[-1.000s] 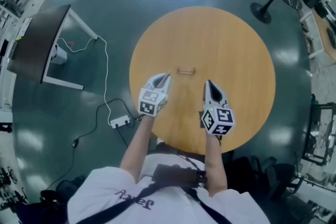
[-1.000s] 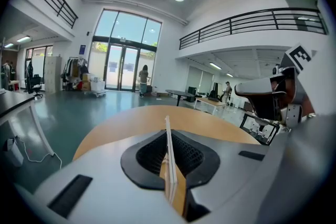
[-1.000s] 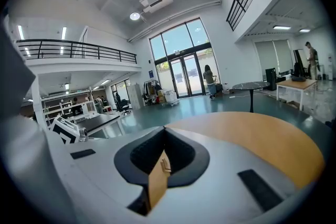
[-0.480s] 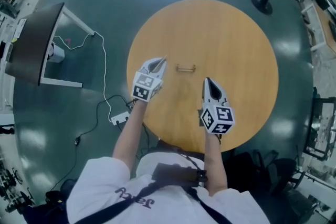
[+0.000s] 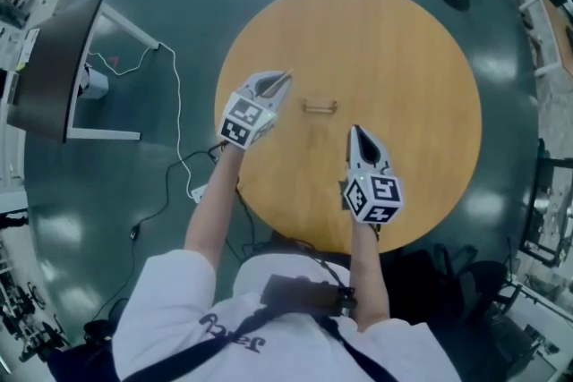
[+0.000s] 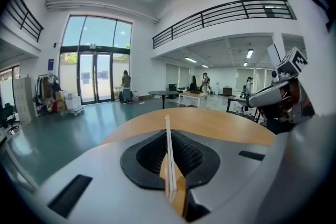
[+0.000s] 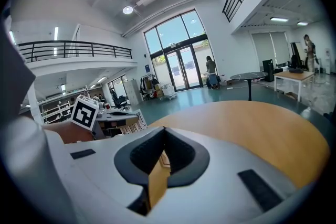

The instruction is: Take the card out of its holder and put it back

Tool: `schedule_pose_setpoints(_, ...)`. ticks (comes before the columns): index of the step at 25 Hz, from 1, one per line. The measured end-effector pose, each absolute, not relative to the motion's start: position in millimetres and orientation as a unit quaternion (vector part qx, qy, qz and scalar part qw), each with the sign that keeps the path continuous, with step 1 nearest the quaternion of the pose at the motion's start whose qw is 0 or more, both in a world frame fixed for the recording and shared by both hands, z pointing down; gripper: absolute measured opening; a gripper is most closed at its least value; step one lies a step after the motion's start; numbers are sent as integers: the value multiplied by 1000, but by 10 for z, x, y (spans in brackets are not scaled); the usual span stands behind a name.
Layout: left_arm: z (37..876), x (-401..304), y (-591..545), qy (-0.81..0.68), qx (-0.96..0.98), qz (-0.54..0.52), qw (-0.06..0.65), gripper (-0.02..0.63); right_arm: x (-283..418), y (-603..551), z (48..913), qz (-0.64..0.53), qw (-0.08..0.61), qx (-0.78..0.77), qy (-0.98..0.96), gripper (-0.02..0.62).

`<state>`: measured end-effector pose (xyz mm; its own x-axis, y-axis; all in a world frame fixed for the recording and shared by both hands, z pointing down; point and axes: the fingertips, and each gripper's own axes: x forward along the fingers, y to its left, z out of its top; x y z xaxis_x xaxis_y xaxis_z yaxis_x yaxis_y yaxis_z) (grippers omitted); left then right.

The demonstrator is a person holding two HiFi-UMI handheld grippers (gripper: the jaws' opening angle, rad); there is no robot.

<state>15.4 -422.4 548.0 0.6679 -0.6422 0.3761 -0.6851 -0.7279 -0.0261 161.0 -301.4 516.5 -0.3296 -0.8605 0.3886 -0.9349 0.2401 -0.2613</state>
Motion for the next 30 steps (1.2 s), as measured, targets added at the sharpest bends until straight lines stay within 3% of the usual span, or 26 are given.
schedule_pose_setpoints(30, 5593, 1100, -4243, -98, 978, 184, 33, 26, 1976, -3062, 5416, 248, 98, 588, -763, 23)
